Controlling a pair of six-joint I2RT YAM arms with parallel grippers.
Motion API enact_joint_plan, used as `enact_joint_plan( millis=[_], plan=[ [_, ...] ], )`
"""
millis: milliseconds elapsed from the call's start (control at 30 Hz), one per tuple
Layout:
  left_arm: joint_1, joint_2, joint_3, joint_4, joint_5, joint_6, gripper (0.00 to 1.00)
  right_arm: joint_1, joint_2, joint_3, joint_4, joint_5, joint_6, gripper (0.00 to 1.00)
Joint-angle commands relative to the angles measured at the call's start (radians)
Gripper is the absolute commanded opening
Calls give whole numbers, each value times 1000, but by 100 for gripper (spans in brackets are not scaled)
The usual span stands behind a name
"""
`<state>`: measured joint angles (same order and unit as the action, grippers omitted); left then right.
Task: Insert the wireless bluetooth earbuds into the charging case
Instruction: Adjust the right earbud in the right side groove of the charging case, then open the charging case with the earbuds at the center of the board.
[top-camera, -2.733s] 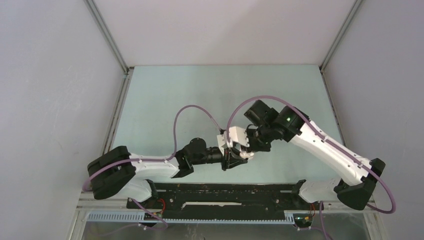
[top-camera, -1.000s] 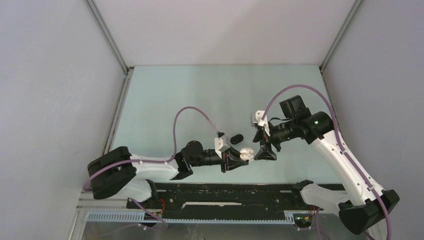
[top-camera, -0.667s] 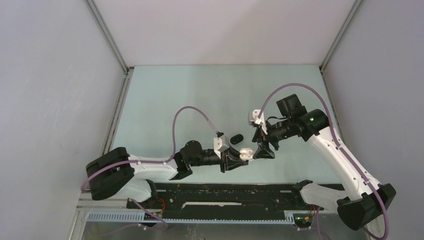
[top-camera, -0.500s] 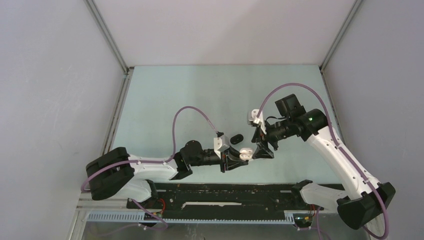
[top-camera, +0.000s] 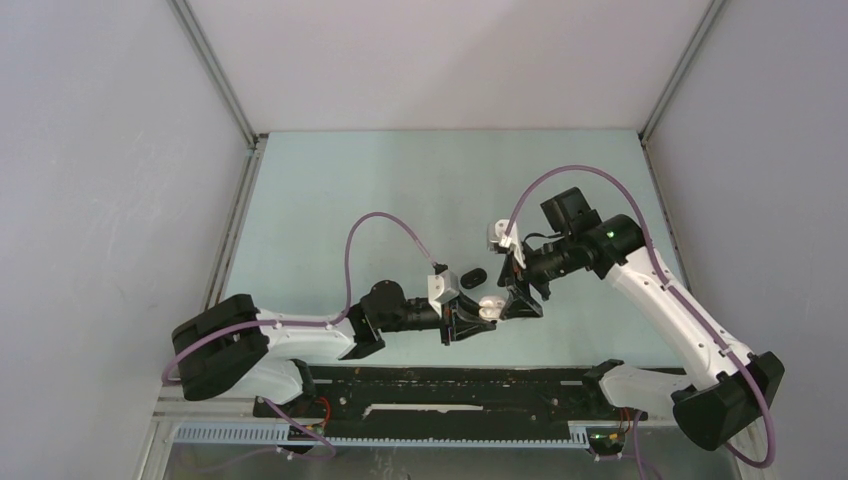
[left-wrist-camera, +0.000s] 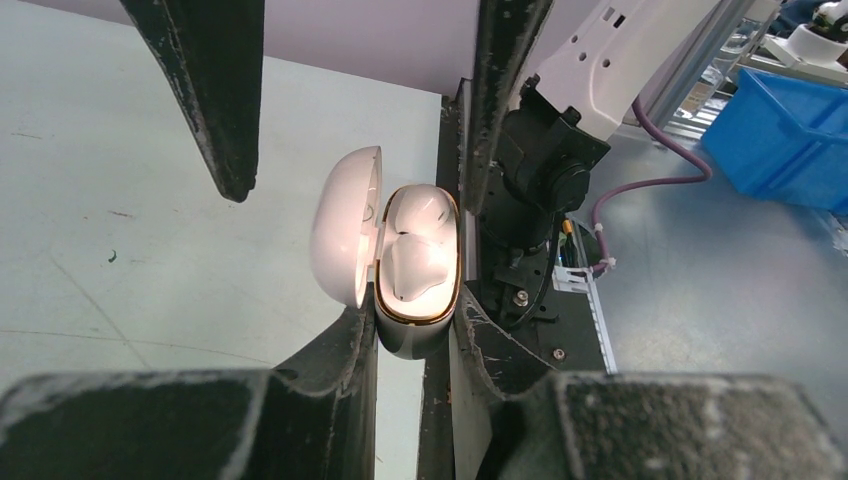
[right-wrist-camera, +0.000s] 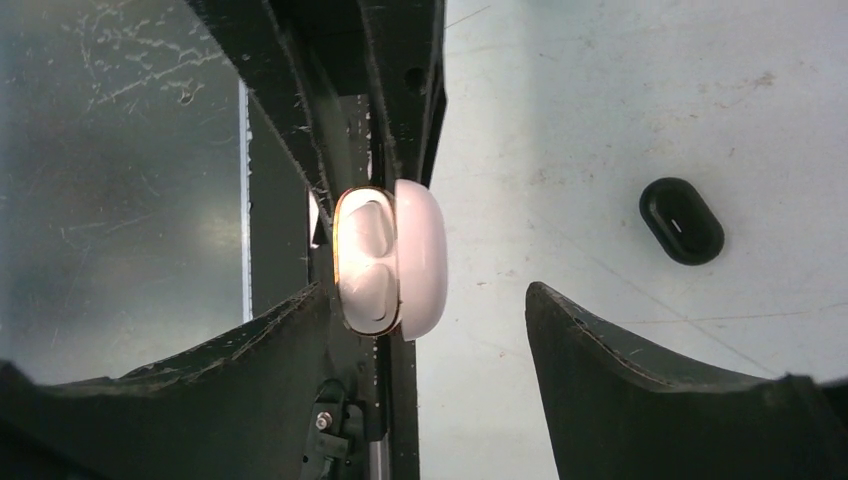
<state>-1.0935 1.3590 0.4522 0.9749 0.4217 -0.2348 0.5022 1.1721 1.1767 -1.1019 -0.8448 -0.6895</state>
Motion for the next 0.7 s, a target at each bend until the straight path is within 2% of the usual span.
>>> enact_joint_plan(
  millis=[0,233,367,433,500,600,667],
  plan=[
    [-3,-17,32,5,-9,22,0,25,-23,7,-87,-61,-140,75],
    [3,0,52,-19,-54,6,0,52,-53,9,-189,-74,-223,75],
    [26,15,63,-39,-105,-47,0,61,-64,62,-294,-85,-275,72],
    [35,20,65,-49,-119,-57,0,40,-82,85,-287,-44,-246,70],
    [37,23,79,-94,-138,-56,0,-74,-86,86,-258,-7,-231,69],
    [37,51,114,-220,-211,-76,2,-337,-36,68,-240,-84,-281,69],
    [45,77,144,-309,-257,-118,5,-470,8,35,-221,-161,-277,70]
  ],
)
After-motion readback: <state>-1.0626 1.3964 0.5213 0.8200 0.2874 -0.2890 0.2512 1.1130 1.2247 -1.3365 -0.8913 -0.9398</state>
